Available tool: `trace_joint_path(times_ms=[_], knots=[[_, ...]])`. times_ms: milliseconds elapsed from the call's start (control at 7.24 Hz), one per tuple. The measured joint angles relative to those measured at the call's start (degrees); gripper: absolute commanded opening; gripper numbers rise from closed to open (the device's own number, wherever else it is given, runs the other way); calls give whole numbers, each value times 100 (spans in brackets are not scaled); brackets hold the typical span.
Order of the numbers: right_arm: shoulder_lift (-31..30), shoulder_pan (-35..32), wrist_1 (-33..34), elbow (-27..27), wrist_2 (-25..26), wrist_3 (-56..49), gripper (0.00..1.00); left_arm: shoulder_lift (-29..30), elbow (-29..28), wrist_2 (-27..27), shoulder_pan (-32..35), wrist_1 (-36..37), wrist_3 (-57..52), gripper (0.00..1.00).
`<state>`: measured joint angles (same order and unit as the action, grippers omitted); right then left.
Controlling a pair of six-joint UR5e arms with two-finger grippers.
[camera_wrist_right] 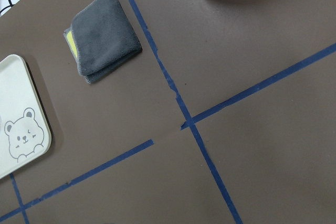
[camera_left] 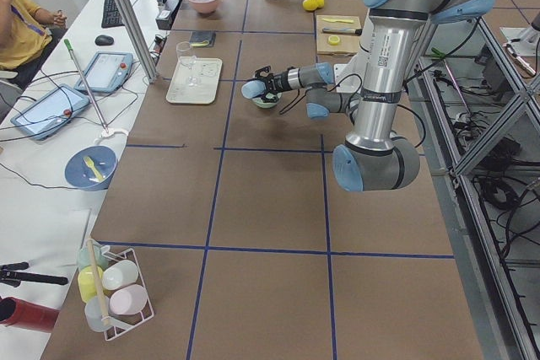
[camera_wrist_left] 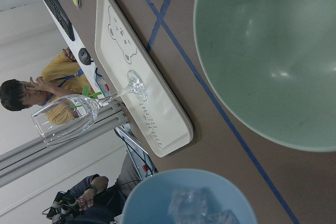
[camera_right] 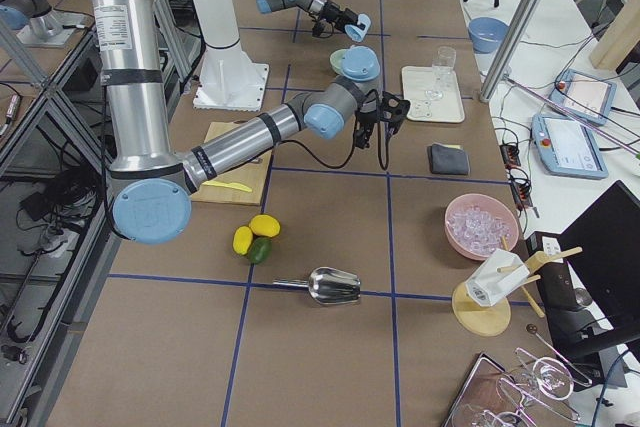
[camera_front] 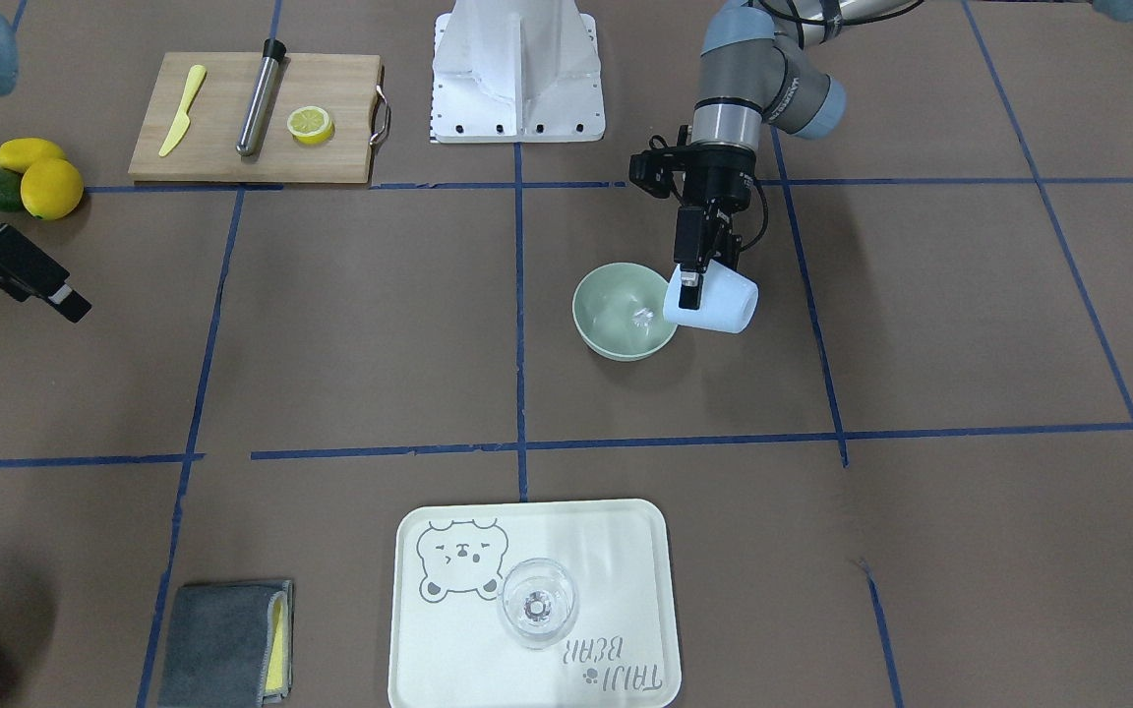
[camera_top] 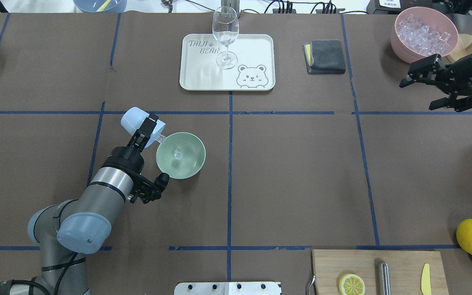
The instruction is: Pour ice into bowl
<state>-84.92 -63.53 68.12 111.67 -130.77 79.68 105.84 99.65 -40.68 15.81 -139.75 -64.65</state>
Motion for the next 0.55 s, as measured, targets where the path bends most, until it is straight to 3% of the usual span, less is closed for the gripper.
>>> trace_joint_path(times_ms=[552], knots=[[-31, 0, 0, -13, -2, -4, 100, -4, 34, 286, -100, -9, -135, 0]])
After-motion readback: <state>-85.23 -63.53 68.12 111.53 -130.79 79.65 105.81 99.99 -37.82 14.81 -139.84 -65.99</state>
